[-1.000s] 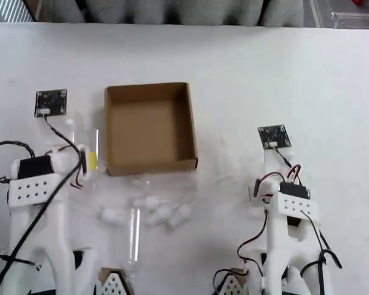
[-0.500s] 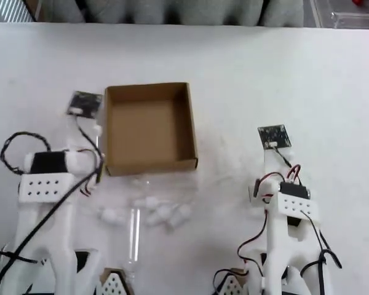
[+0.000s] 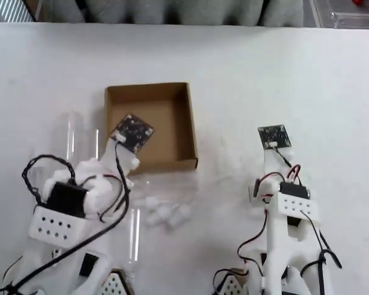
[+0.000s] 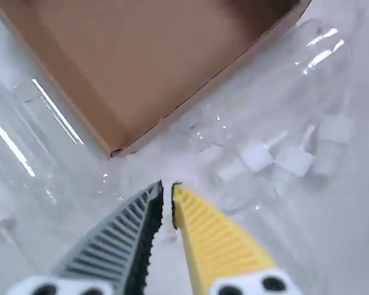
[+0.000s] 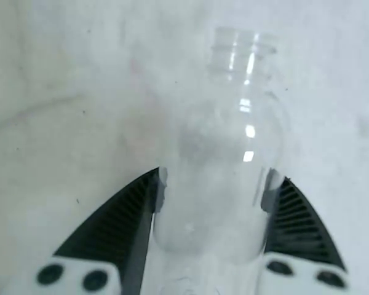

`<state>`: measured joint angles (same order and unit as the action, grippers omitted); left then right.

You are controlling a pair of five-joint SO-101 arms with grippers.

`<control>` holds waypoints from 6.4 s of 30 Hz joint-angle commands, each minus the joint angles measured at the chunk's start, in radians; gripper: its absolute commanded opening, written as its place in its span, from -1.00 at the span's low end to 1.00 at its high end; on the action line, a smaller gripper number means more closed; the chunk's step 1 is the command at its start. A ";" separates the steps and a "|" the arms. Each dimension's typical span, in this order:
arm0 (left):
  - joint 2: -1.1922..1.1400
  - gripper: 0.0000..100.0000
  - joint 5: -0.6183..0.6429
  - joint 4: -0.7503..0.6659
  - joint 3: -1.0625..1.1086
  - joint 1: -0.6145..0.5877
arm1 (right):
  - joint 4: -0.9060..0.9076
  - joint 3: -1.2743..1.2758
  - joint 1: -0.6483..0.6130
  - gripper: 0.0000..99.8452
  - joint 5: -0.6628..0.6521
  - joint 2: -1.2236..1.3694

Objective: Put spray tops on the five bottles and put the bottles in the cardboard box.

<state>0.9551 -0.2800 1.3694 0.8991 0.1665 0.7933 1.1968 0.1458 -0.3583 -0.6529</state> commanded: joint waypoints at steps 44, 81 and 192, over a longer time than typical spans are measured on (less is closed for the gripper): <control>-1.274 -0.45 0.222 -0.169 -0.985 -0.545 | -0.013 -0.003 0.007 -0.59 0.000 -0.025; -1.491 -0.44 0.133 0.041 -1.405 -0.998 | -0.027 -0.003 0.007 -0.59 0.000 -0.025; -0.785 -0.71 -0.318 -0.293 -0.397 -0.740 | -0.027 0.008 0.007 -0.59 0.000 -0.025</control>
<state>-0.0008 -0.4872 1.0134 0.5155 -0.5547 0.7779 1.2121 0.1458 -0.3583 -0.6529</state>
